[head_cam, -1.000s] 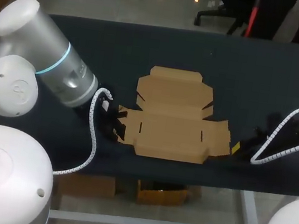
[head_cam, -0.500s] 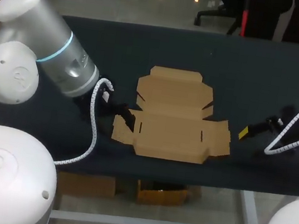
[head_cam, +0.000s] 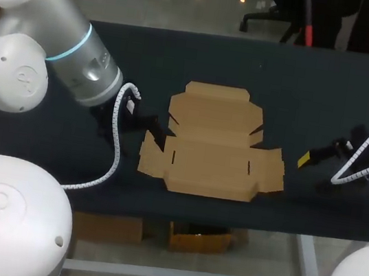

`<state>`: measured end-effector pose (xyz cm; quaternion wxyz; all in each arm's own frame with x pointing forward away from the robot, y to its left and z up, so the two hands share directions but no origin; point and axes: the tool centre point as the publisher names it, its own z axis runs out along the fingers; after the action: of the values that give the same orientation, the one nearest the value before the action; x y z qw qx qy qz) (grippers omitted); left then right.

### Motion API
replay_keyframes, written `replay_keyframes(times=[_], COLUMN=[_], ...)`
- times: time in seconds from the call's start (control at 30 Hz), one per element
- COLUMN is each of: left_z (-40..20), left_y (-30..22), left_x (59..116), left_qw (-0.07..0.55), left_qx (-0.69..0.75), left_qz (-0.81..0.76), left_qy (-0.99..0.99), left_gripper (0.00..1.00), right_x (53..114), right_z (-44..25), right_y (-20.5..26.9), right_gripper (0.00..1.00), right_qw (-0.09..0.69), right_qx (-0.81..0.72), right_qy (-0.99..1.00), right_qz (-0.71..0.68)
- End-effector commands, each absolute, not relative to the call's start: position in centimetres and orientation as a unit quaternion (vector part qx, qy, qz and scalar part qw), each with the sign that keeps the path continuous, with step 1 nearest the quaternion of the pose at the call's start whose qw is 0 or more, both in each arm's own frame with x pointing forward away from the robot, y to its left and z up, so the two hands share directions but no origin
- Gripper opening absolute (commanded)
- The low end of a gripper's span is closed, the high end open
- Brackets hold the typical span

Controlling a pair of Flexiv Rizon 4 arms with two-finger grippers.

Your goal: Assemble the packaging by folding the flat box into shape, placing the metal phone stand inside, and closing the box properly

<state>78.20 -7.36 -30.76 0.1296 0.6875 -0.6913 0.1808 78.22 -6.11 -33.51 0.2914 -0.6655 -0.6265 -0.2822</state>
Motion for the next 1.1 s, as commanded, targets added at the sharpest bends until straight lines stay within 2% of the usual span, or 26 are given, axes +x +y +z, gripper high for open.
replay_keyframes(times=[0.03,0.63,1.1], left_z=[-30.7,-30.0,-29.8], left_y=[-7.4,-7.5,-6.3], left_x=[78.0,80.2,84.6], left_qw=[0.127,0.126,0.147], left_qx=[0.688,0.654,0.635], left_qz=[0.181,0.200,0.214], left_qy=[-0.691,-0.719,-0.727], left_gripper=[1.00,1.00,1.00], right_x=[78.2,81.1,85.4], right_z=[-33.4,-31.1,-31.4], right_y=[-6.3,-6.1,-6.7], right_gripper=[1.00,1.00,1.00], right_qw=[0.294,0.266,0.270], right_qx=[-0.664,-0.636,-0.610], right_qy=[-0.626,-0.653,-0.673], right_qz=[-0.283,-0.313,-0.319])
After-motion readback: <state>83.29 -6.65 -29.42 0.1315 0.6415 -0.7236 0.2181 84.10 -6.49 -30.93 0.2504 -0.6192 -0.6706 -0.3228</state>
